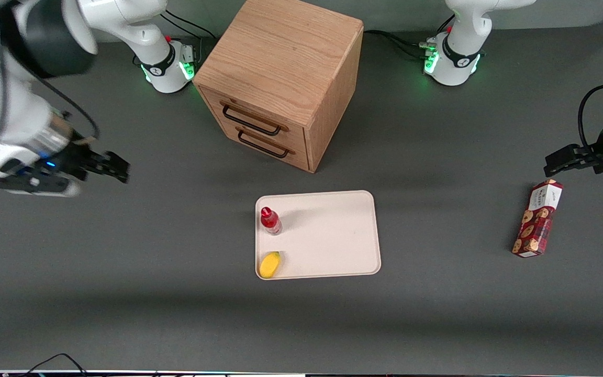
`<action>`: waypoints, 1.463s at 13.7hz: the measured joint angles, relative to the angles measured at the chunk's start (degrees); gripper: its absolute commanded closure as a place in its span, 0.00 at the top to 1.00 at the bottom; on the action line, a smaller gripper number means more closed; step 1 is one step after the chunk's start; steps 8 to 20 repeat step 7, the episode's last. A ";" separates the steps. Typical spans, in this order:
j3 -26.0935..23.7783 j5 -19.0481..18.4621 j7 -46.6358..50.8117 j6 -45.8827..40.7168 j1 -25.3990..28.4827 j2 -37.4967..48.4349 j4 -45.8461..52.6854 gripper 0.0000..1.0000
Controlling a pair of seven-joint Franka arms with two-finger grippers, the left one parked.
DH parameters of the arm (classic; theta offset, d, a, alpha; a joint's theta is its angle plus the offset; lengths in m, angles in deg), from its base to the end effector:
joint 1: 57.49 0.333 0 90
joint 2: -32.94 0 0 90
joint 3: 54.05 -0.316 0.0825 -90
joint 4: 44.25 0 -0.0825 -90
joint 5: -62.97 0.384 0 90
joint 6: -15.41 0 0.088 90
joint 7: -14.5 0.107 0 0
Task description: Place coke bottle on tray
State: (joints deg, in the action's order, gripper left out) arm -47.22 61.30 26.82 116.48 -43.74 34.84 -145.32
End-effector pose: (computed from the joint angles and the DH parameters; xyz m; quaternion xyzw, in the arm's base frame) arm 0.5521 0.0635 0.5677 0.9988 -0.0445 0.0183 0.0094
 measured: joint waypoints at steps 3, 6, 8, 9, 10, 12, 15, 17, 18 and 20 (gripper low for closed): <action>4.95 0.22 -4.14 -0.99 -0.01 5.17 -3.55 1.00; 7.18 0.26 -6.76 -1.00 -0.02 6.27 -3.95 1.00; 7.36 0.26 -7.41 -1.00 -0.02 6.27 -4.00 1.00; 7.36 0.26 -7.41 -1.00 -0.02 6.27 -4.00 1.00; 7.36 0.26 -7.41 -1.00 -0.02 6.27 -4.00 1.00; 7.36 0.26 -7.41 -1.00 -0.02 6.27 -4.00 1.00; 7.36 0.26 -7.41 -1.00 -0.02 6.27 -4.00 1.00; 7.36 0.26 -7.41 -1.00 -0.02 6.27 -4.00 1.00; 7.36 0.26 -7.41 -1.00 -0.02 6.27 -4.00 1.00; 7.36 0.26 -7.41 -1.00 -0.02 6.27 -4.00 1.00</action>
